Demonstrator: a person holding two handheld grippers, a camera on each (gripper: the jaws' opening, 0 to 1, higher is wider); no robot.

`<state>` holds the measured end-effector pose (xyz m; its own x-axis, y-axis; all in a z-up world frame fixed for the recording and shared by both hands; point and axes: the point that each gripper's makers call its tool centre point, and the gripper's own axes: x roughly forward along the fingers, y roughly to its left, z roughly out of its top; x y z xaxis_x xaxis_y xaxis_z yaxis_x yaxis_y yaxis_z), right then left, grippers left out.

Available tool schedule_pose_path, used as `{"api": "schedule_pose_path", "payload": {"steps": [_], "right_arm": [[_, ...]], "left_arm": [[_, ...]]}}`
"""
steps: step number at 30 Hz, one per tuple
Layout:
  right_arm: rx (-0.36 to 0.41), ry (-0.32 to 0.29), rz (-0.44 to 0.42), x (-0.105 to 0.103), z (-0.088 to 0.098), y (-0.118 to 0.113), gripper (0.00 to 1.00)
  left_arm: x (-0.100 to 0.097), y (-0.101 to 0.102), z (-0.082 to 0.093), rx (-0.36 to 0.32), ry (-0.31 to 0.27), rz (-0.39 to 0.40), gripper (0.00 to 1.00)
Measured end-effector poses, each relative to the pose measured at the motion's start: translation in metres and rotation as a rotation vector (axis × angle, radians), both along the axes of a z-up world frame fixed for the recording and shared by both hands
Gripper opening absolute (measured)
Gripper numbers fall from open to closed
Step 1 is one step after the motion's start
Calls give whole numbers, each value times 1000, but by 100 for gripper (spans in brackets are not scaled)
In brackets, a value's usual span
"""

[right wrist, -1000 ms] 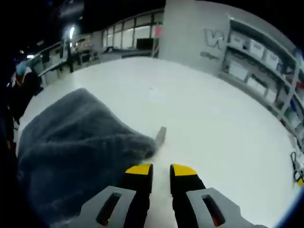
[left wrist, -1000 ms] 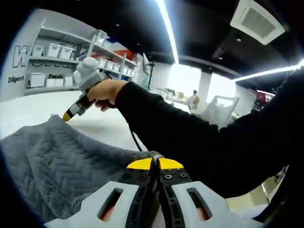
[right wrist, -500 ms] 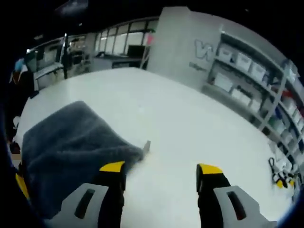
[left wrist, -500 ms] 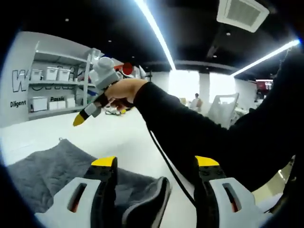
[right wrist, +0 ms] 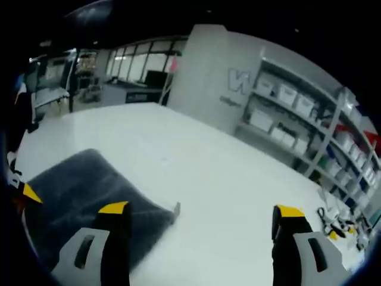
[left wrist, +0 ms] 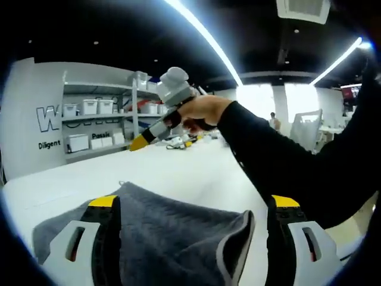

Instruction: Open the folded towel by lifting each exposed corner and separating the folded layers until the towel lies flat within the target outline without major curled edges

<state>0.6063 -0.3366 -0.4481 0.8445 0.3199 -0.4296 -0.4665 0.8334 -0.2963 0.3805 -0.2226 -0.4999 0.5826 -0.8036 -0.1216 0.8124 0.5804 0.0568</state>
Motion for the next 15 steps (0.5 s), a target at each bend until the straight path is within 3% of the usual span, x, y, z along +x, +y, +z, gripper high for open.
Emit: {"api": "schedule_pose_path", "payload": {"steps": [6,9,15], "right_arm": [[46,-45,-17,-12,3,2,100],[44,-33,-31,-21,-4,0,100],[52,-34,-51,-43,-16,0,100]], "left_arm": [[14,53,0,20,18,82,100],[14,73,-16,115,54,89,100],[15,101,-18,110,68,118,100]]}}
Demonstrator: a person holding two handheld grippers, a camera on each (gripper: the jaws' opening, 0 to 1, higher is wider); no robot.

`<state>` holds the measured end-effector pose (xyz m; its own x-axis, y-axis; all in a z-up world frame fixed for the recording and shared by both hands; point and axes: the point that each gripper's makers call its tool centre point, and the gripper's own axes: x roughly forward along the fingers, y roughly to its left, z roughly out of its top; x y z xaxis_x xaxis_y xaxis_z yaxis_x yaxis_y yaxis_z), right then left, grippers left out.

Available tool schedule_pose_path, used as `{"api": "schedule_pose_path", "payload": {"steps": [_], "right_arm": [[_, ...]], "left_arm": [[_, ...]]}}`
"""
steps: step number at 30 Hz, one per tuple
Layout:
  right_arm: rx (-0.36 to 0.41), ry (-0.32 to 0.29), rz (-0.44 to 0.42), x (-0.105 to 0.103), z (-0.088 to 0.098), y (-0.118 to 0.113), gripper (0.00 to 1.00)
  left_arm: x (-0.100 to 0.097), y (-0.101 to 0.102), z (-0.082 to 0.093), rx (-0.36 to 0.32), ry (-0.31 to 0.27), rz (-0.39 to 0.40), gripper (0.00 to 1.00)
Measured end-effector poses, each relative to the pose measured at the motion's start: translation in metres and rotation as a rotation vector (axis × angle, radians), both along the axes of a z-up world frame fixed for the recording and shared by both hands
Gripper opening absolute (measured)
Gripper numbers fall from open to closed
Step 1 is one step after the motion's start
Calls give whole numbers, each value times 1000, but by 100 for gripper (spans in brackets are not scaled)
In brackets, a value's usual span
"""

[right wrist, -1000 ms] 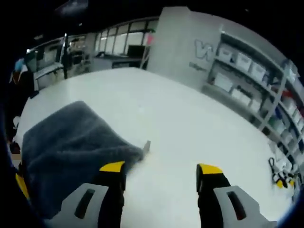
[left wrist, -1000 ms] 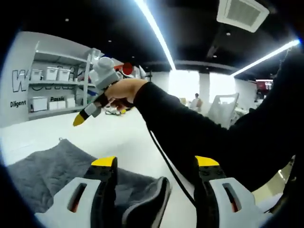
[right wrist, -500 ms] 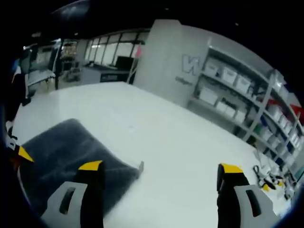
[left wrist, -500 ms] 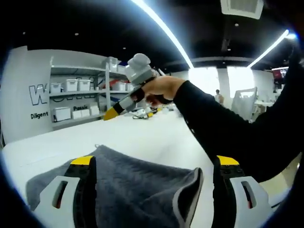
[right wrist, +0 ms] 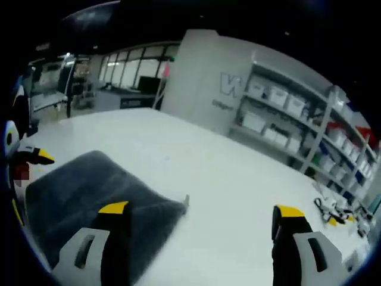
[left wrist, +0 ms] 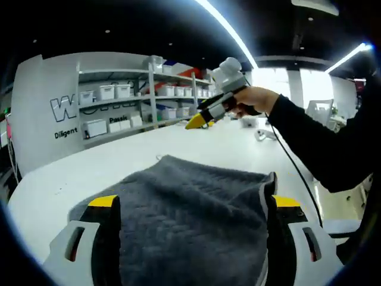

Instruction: Open the folded towel by lifting each exposed corner and separating the folded layers until the towel lies flat within the target outline without major curled edges

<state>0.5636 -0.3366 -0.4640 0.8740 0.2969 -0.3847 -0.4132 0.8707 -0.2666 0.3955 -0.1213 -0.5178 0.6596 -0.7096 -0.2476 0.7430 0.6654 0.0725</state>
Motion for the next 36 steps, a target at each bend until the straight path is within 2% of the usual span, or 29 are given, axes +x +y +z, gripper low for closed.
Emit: {"api": "schedule_pose_path", "payload": {"steps": [3,11,16,27,36], "right_arm": [[15,5,-7,-9,-7,2,100],[-14,27,-14,-35,-25,4,100],[-5,35,-25,-47,-32,1,99],[-49,31,-30,-60,-27,1,99],[-82,23,-60,-72,-35,-3,96]], "left_arm": [[1,10,0,-7,3,14,100],[2,28,-4,-15,27,39,100],[7,48,-7,-24,54,70,100],[-1,80,-14,-6,73,120,100],[-5,105,-18,8,95,139,100]]}}
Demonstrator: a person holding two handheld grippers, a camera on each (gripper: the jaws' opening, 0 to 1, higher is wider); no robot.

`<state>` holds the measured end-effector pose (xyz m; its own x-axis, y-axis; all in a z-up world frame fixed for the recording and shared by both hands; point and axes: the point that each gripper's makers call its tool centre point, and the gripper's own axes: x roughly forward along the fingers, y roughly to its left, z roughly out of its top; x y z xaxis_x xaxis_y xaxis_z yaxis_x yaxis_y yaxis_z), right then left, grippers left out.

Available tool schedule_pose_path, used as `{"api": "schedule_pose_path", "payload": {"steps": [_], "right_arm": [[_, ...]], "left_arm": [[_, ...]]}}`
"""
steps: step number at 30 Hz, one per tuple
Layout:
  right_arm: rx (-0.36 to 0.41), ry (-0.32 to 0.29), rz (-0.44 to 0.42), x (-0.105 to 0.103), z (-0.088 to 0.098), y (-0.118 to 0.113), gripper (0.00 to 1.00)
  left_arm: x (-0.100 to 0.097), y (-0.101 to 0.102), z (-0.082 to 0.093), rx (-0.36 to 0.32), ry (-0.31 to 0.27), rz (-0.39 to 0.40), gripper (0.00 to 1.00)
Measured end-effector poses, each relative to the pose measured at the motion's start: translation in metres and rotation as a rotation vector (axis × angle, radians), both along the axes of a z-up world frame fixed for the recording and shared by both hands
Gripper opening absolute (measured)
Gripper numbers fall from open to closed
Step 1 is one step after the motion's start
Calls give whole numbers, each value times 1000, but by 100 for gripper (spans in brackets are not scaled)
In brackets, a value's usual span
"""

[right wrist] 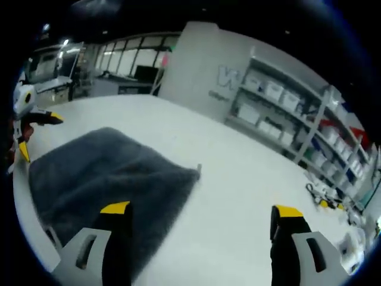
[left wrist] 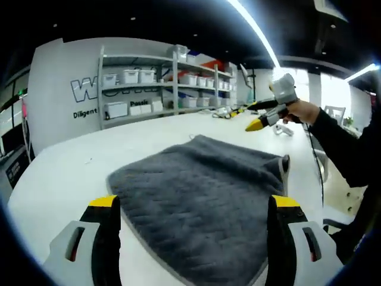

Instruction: Open the folded towel by lifting each exposed corner and separating the folded layers until the towel lies flat within the target outline without major curled edges

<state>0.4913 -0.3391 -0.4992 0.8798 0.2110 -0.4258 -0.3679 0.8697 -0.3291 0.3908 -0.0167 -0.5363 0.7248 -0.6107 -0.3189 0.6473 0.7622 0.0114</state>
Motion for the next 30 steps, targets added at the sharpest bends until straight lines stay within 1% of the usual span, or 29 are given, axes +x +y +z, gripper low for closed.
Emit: {"api": "schedule_pose_path", "payload": {"steps": [4,7,10,11,13,16,17,18,19,22,23,26,28,30], "right_arm": [[-1,-4,17,-1,8,8,96],[-42,-2,42,0,14,15,97],[-77,38,107,1,13,29,97],[-77,41,119,2,13,32,97],[-86,53,152,5,15,42,96],[-137,70,206,10,18,56,96],[-157,83,233,11,19,61,96],[-161,95,256,11,21,66,96],[-159,97,267,13,24,71,96],[-176,105,300,18,31,81,95],[-197,103,315,20,34,84,94],[-212,104,334,23,40,91,95],[-226,106,345,26,44,95,97],[-246,101,360,30,50,99,97]], "left_arm": [[-3,2,-2,10,9,-22,100],[-6,5,-4,16,17,-36,100],[-8,7,-6,-14,45,-47,100],[-8,8,-5,-27,53,-51,100],[-10,9,-5,-27,60,-58,100],[-14,11,-7,-24,66,-66,100],[-19,9,-9,-42,86,-79,100],[-22,6,-9,-81,110,-82,100],[-23,6,-9,-99,121,-84,100],[-28,6,-14,-102,144,-96,100],[-30,6,-16,-95,144,-96,99],[-33,9,-17,-89,144,-94,98],[-36,7,-16,-146,181,-95,97],[-37,8,-18,-168,197,-93,96]]}}
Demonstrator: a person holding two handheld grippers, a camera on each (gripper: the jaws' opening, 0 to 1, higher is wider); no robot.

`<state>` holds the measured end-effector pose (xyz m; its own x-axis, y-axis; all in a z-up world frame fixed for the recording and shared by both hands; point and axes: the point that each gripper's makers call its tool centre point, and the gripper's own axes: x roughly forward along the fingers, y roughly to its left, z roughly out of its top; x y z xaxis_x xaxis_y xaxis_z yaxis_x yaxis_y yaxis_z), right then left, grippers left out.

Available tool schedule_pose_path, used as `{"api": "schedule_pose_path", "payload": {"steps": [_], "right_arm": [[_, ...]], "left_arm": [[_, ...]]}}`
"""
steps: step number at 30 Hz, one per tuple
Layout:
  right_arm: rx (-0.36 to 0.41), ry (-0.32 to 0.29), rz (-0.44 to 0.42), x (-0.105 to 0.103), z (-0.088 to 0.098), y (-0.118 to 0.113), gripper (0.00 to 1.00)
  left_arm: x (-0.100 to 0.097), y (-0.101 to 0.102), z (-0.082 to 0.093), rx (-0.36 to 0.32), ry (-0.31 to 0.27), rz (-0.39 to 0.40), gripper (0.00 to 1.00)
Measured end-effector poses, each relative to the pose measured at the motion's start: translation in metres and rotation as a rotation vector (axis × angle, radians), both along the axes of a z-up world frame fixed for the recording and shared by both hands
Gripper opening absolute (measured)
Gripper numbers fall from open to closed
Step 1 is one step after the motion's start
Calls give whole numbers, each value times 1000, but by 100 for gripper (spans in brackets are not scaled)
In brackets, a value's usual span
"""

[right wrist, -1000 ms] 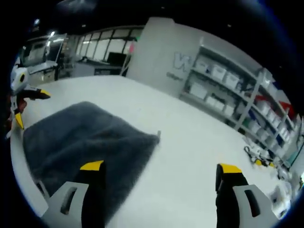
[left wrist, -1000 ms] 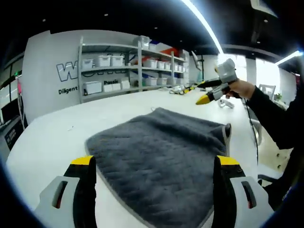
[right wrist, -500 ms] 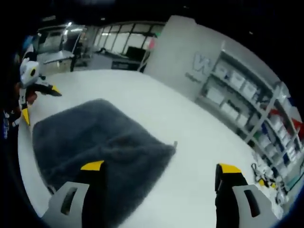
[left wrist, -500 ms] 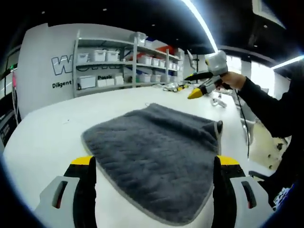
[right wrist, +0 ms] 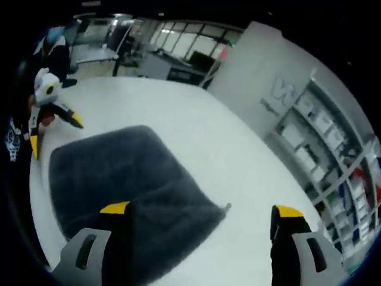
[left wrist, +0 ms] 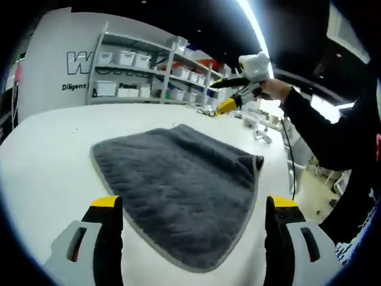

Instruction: Open the folded towel by lifting each exposed corner and separating the folded layers until the towel lies flat within the target outline without major curled edges

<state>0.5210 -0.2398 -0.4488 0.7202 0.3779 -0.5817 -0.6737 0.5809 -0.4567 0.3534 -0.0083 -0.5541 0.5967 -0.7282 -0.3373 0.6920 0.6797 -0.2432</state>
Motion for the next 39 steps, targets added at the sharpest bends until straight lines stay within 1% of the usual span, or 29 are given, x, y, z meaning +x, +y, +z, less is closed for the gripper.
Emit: {"api": "schedule_pose_path", "payload": {"steps": [2,3,4,8,10,12,15,18,21,27,30,35,37,39], "right_arm": [[-9,5,24,3,5,5,96],[-12,9,36,4,7,8,96],[-17,13,45,5,9,10,96],[-61,46,89,8,7,16,93],[-91,52,117,9,5,22,93],[-104,52,129,12,7,26,92],[-108,47,139,19,11,34,91],[-131,50,164,23,13,43,90],[-151,62,192,25,14,52,90],[-183,68,252,30,16,81,87],[-189,69,279,30,17,92,87],[-203,66,316,33,19,109,87],[-212,69,326,36,20,115,86],[-222,73,342,38,21,122,86]], "left_arm": [[-1,2,-5,15,0,8,95],[-2,5,-9,42,-5,11,93],[-3,5,-10,49,-6,12,92],[-6,5,-11,46,-8,11,91],[-9,5,-13,67,-17,3,90],[-9,6,-14,91,-35,1,87],[-7,7,-13,92,-44,3,85],[-6,8,-13,98,-51,8,84],[-8,9,-15,121,-59,0,83],[-13,11,-18,173,-81,-35,79],[-17,12,-17,179,-81,-59,74],[-18,15,-17,191,-89,-74,72],[-22,13,-18,200,-94,-112,69],[-24,13,-19,210,-98,-129,66]]}}
